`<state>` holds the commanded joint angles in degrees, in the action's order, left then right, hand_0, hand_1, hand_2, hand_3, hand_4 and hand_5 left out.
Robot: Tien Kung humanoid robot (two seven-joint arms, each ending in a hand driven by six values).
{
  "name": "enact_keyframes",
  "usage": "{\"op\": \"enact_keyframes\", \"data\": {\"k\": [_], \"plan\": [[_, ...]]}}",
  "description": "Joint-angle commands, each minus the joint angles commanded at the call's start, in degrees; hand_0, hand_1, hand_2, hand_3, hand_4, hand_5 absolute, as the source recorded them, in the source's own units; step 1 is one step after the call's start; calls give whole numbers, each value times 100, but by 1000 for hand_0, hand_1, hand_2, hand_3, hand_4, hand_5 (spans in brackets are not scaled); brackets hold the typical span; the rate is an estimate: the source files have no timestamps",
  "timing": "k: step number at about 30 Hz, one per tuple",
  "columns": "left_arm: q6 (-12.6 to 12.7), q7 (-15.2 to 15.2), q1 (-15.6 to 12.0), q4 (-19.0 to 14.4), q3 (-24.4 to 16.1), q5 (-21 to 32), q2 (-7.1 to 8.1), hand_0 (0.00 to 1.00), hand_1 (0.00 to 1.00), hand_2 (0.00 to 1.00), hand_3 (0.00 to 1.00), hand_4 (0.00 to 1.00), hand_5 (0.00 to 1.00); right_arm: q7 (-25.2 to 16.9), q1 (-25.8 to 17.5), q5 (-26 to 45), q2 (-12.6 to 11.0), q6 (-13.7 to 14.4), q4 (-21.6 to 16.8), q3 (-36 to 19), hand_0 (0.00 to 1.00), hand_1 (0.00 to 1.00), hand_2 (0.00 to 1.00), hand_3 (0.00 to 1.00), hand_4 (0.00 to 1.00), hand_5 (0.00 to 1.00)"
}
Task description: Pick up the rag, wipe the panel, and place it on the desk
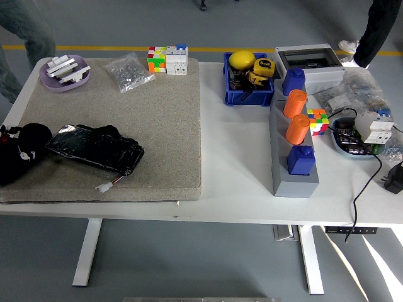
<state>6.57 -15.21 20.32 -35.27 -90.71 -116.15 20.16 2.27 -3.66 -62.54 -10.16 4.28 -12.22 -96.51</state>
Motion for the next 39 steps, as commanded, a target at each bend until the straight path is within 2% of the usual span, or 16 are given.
{"op": "enact_keyframes", "data": {"k": [2,3,8,9,14,15,20,21,26,27,28,30,33,39], "plan": [[36,6,10,41,17,-2,-4,747,833,820,702,857,231,-3,-1,5,3,2,-4,5,775,617,671,568,983,477],[52,9,17,66,28,-1,-7,499,650,796,605,683,120,-4,1,6,4,3,-6,6,775,617,671,568,982,476],[166,-1,31,115,49,-29,-35,499,650,796,605,683,120,-11,20,11,2,8,-36,25,775,617,671,568,982,476],[194,-8,31,117,56,-29,-41,369,480,691,563,460,51,-13,20,17,-1,9,-44,33,775,617,670,568,982,475],[342,-52,21,96,80,-43,-57,369,480,691,563,460,51,-15,13,36,-9,9,-43,59,775,617,670,568,982,475],[382,-64,14,83,81,-55,-62,309,332,608,496,85,2,-15,9,41,-10,9,-41,58,775,616,671,567,982,475],[523,-82,-18,94,65,-150,-81,309,332,608,496,85,2,-26,3,56,-17,19,-45,55,775,616,671,567,982,475],[567,-94,-28,90,53,-170,-83,302,218,592,417,2,2,-28,4,52,-19,21,-46,53,774,615,670,567,982,475],[711,-94,-75,62,32,-268,-77,302,218,592,417,2,2,-32,7,54,-32,25,-37,45,774,615,670,567,982,475],[736,-87,-105,13,12,-298,-74,304,201,586,363,2,2,-32,6,54,-37,27,-36,45,774,615,670,567,982,475],[757,-72,-139,-48,-13,-332,-72,304,201,586,363,2,2,-32,5,53,-40,28,-34,46,774,615,670,567,982,475],[789,-21,-217,-226,-70,-405,-67,304,201,586,363,2,2,-31,3,46,-45,30,-32,45,774,615,670,567,982,475],[854,96,-407,-755,-118,-514,-40,305,194,587,361,2,2,-31,-15,29,-44,29,-33,23,774,615,670,568,982,475],[882,295,-591,-1692,84,-722,45,306,190,588,361,2,2,-31,-31,8,-31,15,-1,-2,774,616,670,568,983,475]]}}
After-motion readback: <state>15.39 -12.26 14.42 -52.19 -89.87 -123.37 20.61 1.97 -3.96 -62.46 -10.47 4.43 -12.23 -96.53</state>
